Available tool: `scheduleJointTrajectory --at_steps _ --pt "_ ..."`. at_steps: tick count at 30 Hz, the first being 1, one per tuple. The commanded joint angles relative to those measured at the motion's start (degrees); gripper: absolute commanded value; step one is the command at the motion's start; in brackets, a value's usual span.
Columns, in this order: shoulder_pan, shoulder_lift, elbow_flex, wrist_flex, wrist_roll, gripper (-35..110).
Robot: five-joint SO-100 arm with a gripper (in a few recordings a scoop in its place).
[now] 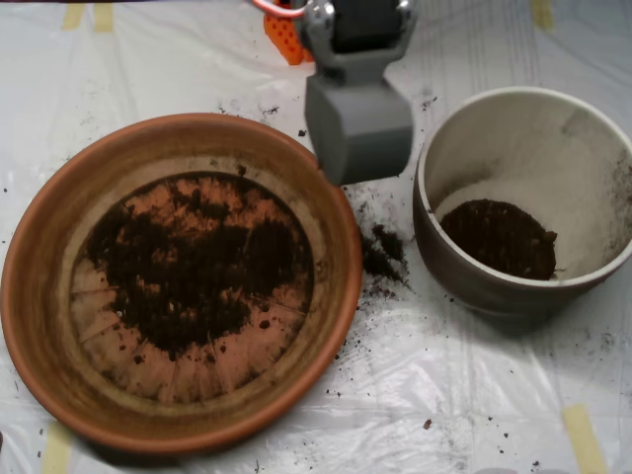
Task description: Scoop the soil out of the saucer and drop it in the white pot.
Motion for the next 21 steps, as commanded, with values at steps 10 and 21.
scheduleJointTrajectory --at_steps 10,21 --pt "-17.23 -12.30 -20.21 11.07 -4.13 0" --pt "-18.72 -16.44 -20.30 13.62 -3.87 47"
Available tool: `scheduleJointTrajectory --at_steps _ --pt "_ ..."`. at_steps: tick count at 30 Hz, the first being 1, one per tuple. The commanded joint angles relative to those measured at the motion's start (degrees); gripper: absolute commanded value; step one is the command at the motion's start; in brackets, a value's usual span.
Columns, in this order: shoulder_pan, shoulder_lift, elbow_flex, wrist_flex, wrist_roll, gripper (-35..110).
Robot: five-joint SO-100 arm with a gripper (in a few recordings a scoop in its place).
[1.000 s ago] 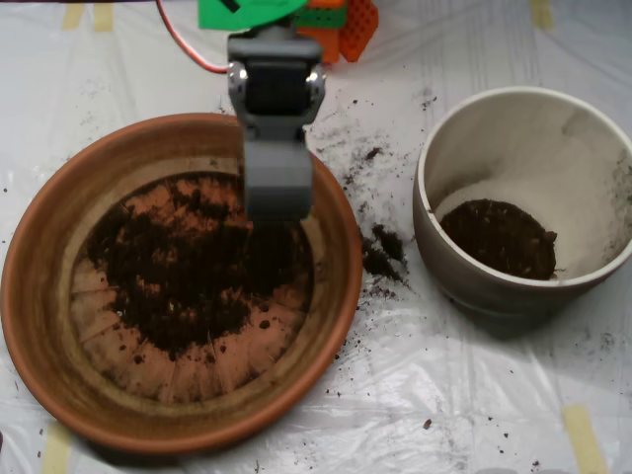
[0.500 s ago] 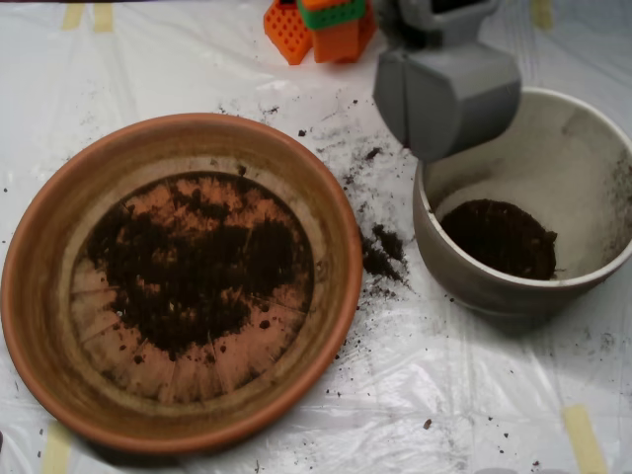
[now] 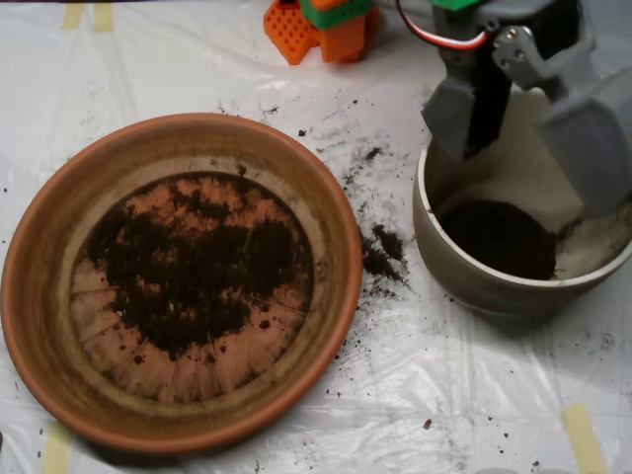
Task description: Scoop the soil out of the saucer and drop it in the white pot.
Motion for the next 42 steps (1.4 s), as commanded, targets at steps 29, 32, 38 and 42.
scheduleJointTrajectory --at_steps 29,32,38,42 --pt "34.10 13.62 14.50 -6.15 9.67 44" --pt "37.88 16.35 24.61 -11.25 4.04 44" --pt "42.71 16.35 38.50 -19.42 -7.91 44" --pt "42.98 12.57 43.77 -21.88 -14.59 44"
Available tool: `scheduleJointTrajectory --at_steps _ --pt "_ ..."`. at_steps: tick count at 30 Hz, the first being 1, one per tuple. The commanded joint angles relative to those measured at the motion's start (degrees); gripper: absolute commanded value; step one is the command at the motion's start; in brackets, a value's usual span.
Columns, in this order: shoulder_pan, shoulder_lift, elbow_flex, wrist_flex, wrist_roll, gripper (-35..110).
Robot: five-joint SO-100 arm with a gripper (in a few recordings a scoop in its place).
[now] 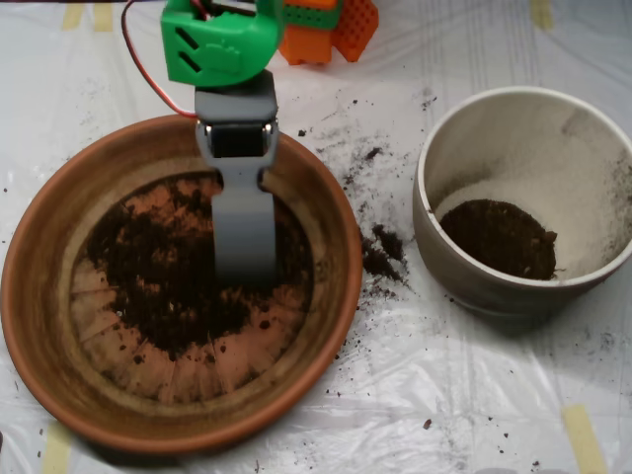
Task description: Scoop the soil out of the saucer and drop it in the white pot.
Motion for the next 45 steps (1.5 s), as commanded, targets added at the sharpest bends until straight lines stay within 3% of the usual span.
scheduleJointTrajectory --at_steps 1,10,26,41,45 --pt "1.23 0.62 2.46 -2.81 -5.80 44" --pt "2.11 -10.63 4.39 -6.77 -8.00 40" --pt "-4.04 -13.36 6.06 -12.04 -0.79 34" --pt "-0.18 -25.40 -7.47 -3.25 -1.58 31" --pt "0.18 -26.63 -9.49 -3.43 -1.67 18"
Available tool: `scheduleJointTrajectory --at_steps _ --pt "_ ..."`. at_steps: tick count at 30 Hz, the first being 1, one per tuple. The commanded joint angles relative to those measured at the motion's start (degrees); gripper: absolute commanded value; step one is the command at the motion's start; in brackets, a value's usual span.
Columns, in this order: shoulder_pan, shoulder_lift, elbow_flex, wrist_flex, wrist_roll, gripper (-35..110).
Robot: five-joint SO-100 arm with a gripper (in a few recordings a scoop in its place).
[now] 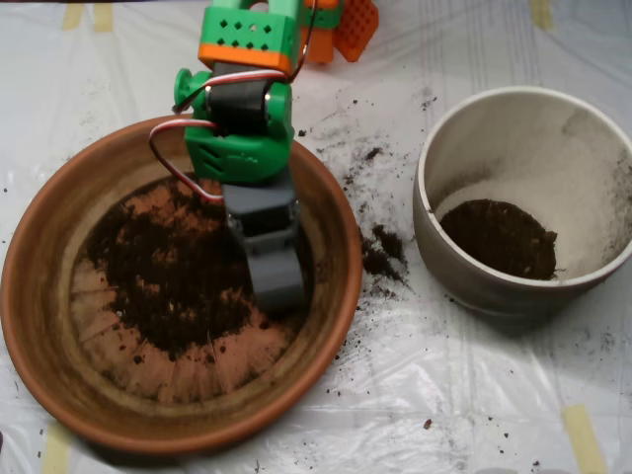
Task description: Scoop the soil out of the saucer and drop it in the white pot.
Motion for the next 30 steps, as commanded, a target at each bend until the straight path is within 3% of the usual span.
scheduleJointTrajectory --at_steps 1,7,18,26,30 --pt "2.11 -0.18 -0.53 1.05 -0.53 15" --pt "1.67 6.77 7.82 -5.45 -1.14 7" --pt "1.14 17.23 19.95 -16.17 -2.20 15" --pt "0.09 15.73 18.90 -19.69 -3.16 0" --pt "0.35 10.28 11.78 -17.75 -2.11 -1"
